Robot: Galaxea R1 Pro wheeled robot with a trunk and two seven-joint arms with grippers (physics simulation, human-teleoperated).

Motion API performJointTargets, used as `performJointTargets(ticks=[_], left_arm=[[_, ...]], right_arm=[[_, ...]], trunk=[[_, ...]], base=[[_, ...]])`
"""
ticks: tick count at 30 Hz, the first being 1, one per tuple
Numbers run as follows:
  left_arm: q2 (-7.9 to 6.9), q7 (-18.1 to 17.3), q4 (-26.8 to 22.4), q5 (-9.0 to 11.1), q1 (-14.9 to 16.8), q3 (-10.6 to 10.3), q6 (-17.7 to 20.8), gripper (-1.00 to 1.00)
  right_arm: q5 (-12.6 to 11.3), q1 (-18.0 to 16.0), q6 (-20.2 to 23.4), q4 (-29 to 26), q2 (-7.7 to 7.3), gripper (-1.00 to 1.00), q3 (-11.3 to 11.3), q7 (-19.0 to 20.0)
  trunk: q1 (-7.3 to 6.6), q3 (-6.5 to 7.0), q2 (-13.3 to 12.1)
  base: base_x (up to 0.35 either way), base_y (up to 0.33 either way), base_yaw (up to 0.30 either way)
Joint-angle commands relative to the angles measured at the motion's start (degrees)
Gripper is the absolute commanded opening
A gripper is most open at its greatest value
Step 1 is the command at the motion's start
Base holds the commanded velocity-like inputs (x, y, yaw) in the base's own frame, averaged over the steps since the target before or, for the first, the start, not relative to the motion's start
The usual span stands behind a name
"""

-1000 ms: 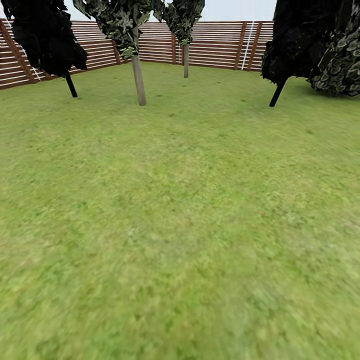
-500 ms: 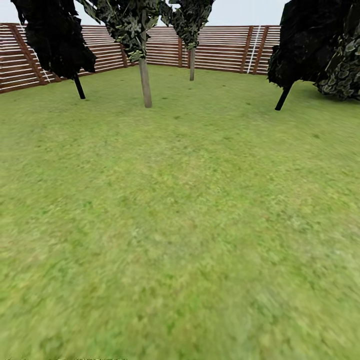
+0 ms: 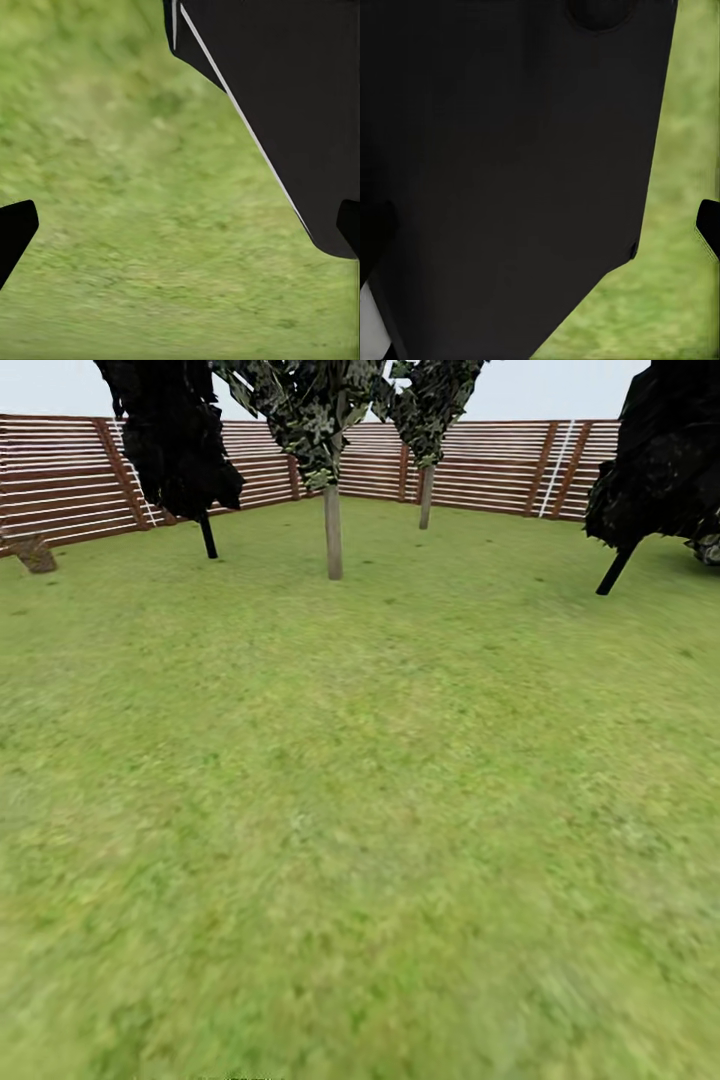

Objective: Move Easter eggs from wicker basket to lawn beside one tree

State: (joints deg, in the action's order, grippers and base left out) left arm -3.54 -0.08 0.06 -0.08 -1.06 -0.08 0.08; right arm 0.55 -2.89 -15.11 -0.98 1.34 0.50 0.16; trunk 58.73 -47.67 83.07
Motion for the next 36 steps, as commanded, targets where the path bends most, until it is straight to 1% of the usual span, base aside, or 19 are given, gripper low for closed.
performJointTargets(ticks=[1,36], left_arm=[[-0.01,-0.01,0.01,-0.01,0.01,-0.01,0.01,1.00],[0.01,-0.01,-0.02,-0.01,0.01,-0.01,0.01,1.00]], right_arm=[[0.05,-0.01,-0.18,0.06,0.01,1.00,0.03,0.02],[0.06,-0.01,-0.18,0.10,0.07,1.00,0.20,0.02]], trunk=[[0.00,0.03,0.01],[0.00,1.80,0.01]], base=[[0.000,0.000,0.251],[0.000,0.000,0.254]])
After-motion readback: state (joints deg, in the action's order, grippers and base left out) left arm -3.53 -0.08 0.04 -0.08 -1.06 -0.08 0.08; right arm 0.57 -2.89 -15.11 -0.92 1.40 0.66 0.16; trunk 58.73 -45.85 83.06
